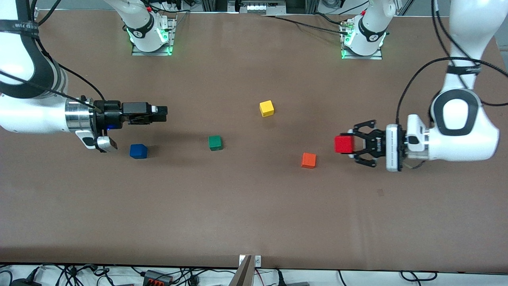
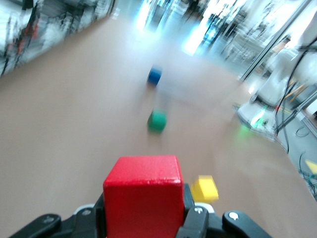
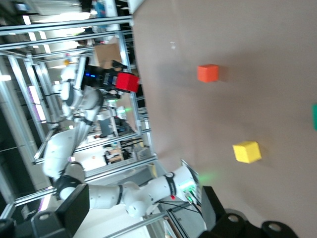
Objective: Pass red block to right arm, stack on blue
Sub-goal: 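Carry the red cube toward the middle while the right gripper approaches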
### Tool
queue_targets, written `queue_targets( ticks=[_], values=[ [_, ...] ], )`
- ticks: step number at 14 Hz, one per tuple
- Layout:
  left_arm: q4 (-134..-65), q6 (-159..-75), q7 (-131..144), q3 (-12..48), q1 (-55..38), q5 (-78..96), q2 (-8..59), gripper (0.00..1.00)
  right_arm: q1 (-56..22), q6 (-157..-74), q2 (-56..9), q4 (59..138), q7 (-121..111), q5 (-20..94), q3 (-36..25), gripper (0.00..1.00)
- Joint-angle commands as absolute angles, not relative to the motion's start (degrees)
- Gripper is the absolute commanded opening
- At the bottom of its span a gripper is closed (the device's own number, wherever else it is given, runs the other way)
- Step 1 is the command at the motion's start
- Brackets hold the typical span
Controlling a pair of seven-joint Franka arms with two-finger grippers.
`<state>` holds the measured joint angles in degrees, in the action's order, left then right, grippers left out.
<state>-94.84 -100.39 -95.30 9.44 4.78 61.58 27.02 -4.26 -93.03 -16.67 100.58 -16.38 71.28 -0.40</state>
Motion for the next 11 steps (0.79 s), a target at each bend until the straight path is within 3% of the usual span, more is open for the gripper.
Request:
queue_targets(
  ticks=[1, 5, 9, 11],
  values=[
    [-94.7, -99.9, -110.6, 9.8, 2.4, 75.5, 29.9, 0.16, -4.5, -92.4, -19.8, 100.6, -23.5, 76.7, -0.6, 1.00],
    [-94.8, -107.2, -123.6, 9.9, -4.5, 87.9, 30.7, 0.16, -5.0, -89.9, -23.9, 100.7, -26.3, 83.0, -0.6, 1.00],
    [-94.9, -125.6, -127.9, 9.9, -15.6, 102.5, 30.6, 0.16, -9.3, -88.6, -27.8, 100.0, -25.5, 86.1, -0.6, 1.00],
    [-94.9, -127.2, -132.5, 9.9, -18.8, 110.9, 30.6, 0.16, -11.2, -89.2, -29.3, 99.4, -23.8, 89.8, -0.6, 1.00]
  ],
)
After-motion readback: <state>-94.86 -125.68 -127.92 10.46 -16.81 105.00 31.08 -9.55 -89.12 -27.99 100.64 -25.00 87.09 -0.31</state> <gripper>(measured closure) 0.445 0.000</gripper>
